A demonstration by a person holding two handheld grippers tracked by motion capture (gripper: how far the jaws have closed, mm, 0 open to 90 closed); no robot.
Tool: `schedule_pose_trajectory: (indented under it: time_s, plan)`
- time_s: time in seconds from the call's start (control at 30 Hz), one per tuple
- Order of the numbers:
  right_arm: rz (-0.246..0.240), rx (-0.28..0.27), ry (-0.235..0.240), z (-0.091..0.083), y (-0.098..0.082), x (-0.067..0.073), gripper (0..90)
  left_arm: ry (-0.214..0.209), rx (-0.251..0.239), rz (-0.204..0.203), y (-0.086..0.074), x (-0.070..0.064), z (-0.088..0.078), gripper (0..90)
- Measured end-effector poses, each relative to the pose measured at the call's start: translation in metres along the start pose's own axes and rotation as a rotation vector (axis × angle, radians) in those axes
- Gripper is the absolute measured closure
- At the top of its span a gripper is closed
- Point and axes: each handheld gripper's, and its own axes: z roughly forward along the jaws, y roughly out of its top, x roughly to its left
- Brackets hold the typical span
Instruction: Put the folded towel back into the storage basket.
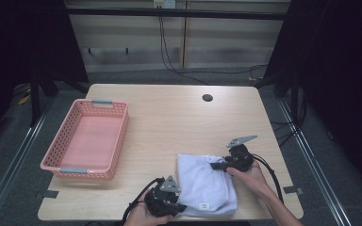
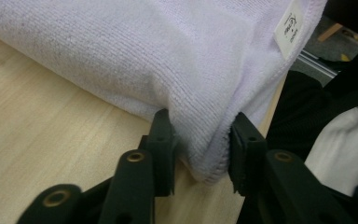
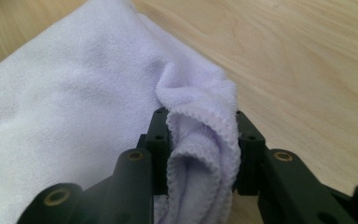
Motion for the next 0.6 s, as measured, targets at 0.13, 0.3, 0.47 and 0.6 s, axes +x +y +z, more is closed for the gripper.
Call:
schedule_pose_trajectory:
  time_s: [0.13, 0.3, 0.47, 0.6]
  plan:
    - [0.005, -0.002, 0.002, -0.001, 0.001, 0.001, 68.4, -0.009, -0.008, -0.024, 0.000, 0.003, -0.002, 73.5]
    - [0.047, -0.011, 0.031, -0.006, 0.004, -0.002, 69.6, -0.020, -0.004, -0.025, 0.002, 0.004, -0.008, 74.8]
    - [0.045, -0.018, 0.033, -0.009, 0.009, 0.001, 70.0, -0.024, -0.025, -0.015, 0.001, 0.004, -0.016, 75.0]
    - [0.042, -0.038, 0.041, -0.012, 0.019, 0.006, 70.3, -0.019, -0.044, -0.020, 0.001, 0.007, -0.025, 75.1]
